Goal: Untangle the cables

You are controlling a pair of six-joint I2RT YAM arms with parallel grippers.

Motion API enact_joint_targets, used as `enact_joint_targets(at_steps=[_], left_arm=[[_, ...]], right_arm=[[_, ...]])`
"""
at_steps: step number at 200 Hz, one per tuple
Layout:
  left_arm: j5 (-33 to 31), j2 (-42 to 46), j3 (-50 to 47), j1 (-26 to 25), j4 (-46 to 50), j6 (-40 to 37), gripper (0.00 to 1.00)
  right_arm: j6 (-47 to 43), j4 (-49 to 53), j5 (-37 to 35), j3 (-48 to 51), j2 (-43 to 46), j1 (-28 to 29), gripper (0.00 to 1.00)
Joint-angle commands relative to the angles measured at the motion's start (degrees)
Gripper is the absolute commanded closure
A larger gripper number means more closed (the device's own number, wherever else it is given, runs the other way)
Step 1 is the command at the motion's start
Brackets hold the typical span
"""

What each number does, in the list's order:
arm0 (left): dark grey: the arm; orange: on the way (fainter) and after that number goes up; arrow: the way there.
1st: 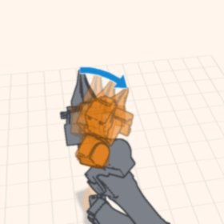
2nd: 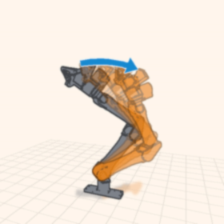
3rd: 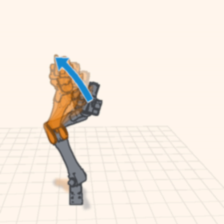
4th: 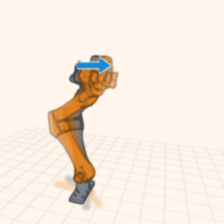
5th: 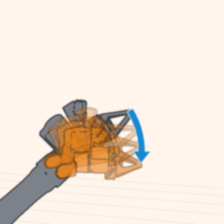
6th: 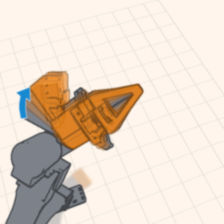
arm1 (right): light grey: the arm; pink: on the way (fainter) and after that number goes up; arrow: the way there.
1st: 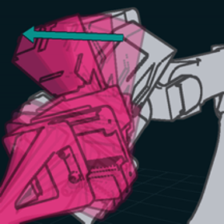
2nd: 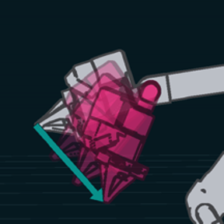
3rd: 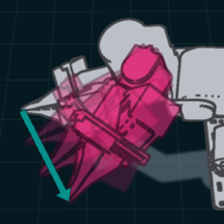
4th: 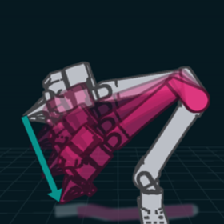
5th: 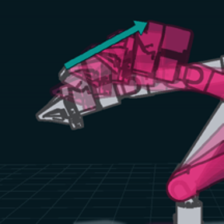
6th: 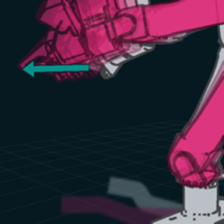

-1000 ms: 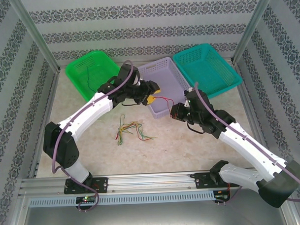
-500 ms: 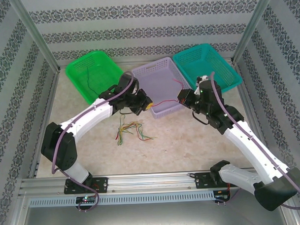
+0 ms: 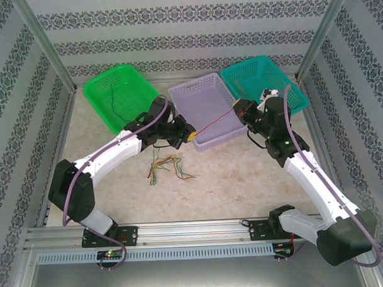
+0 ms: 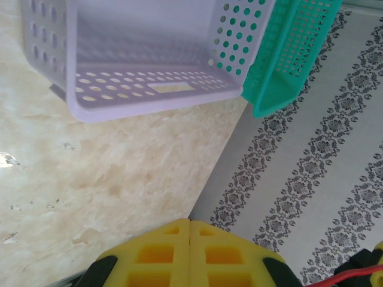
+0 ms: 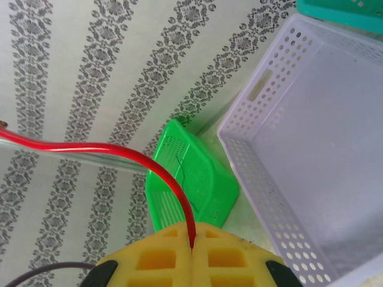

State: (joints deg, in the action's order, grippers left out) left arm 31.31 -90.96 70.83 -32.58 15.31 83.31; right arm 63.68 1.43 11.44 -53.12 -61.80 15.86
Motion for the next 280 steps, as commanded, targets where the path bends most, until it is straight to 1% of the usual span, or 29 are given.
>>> enact_joint_targets(at_steps=[1, 33, 48, 65, 84, 93, 96, 99, 103, 109, 115, 120, 123, 132, 147, 162, 183, 225, 250, 254, 268, 273, 280], left_arm=[[0.9, -2.4, 0.5, -1.2, 1.3, 1.9, 1.00], [1.6, -3.8, 1.8, -2.0, 0.1, 2.7, 1.00], [1.7, -4.2, 2.3, -2.1, 0.1, 2.7, 1.00], [1.6, -4.0, 2.4, -2.2, 0.4, 2.5, 1.00], [0.6, -3.3, 3.2, -2.2, 1.8, 1.4, 1.00], [-0.3, -2.9, 4.4, -2.1, 3.5, -0.1, 0.84], [-0.7, -2.7, 4.8, -2.0, 4.3, -0.6, 0.75], [-1.1, -2.5, 5.3, -1.9, 5.1, -1.3, 0.68], [-1.7, -2.3, 6.3, -1.9, 6.3, -2.1, 0.57], [-2.6, -2.0, 7.7, -1.6, 7.8, -3.7, 0.46], [-3.6, -1.5, 9.1, -1.5, 9.9, -5.4, 0.39], [-4.5, -1.3, 10.5, -1.2, 11.7, -6.9, 0.35], [-5.1, -1.1, 11.3, -1.2, 12.9, -7.8, 0.31], [-6.6, -0.6, 13.4, -0.8, 15.8, -10.1, 0.27], [-9.4, 0.8, 15.3, -0.3, 19.4, -12.9, 0.25], [-12.1, 2.8, 15.2, 0.0, 20.5, -14.8, 0.25], [-12.5, 4.9, 13.3, 0.9, 19.2, -15.7, 0.25], [-12.2, 6.9, 12.8, 2.6, 20.7, -18.7, 0.26], [-12.7, 8.7, 12.7, 3.7, 22.4, -20.1, 0.26], [-12.5, 9.0, 12.5, 4.0, 22.8, -20.2, 0.26], [-12.4, 10.3, 11.4, 4.7, 23.4, -20.3, 0.26], [-12.3, 10.7, 10.7, 5.1, 23.4, -20.1, 0.26], [-11.9, 11.4, 9.8, 5.6, 23.4, -19.9, 0.26]], right_arm=[[6.1, -12.8, -4.8, 0.7, -0.6, -2.2, 1.00], [14.7, -23.0, -8.3, 3.1, -4.1, -2.6, 1.00], [16.3, -24.8, -9.5, 2.7, -5.4, -2.8, 1.00], [15.4, -24.4, -9.1, 1.1, -6.7, -3.2, 1.00], [9.5, -18.6, -7.3, -3.0, -7.1, -3.7, 1.00], [6.5, -14.5, -6.6, -4.8, -7.0, -4.0, 1.00], [5.4, -13.1, -6.5, -5.3, -7.0, -4.2, 1.00], [4.5, -11.8, -6.2, -5.9, -7.0, -4.5, 1.00], [3.6, -10.6, -6.0, -6.3, -7.0, -4.8, 1.00], [2.8, -8.9, -5.8, -6.6, -7.0, -5.4, 1.00], [2.6, -7.7, -5.9, -6.6, -6.9, -6.3, 1.00], [3.0, -7.1, -6.1, -6.4, -6.8, -7.0, 1.00], [3.5, -7.0, -6.1, -6.2, -6.8, -7.6, 1.00], [5.1, -7.1, -6.7, -5.5, -6.8, -9.0, 1.00], [8.8, -7.6, -8.7, -4.7, -7.6, -11.2, 1.00], [14.7, -9.9, -11.7, -3.4, -9.4, -12.9, 1.00], [22.7, -15.1, -14.9, -2.8, -14.5, -14.8, 1.00], [28.8, -15.3, -17.8, -11.5, -28.9, -16.5, 1.00], [31.4, -14.6, -17.1, -17.5, -38.3, -18.0, 1.00], [31.8, -14.2, -16.7, -18.4, -39.7, -18.3, 0.93], [34.2, -14.9, -15.5, -19.6, -43.6, -19.2, 0.62], [35.3, -15.5, -15.2, -19.6, -44.6, -19.5, 0.54], [36.5, -16.1, -14.5, -19.4, -45.5, -20.0, 0.47]])
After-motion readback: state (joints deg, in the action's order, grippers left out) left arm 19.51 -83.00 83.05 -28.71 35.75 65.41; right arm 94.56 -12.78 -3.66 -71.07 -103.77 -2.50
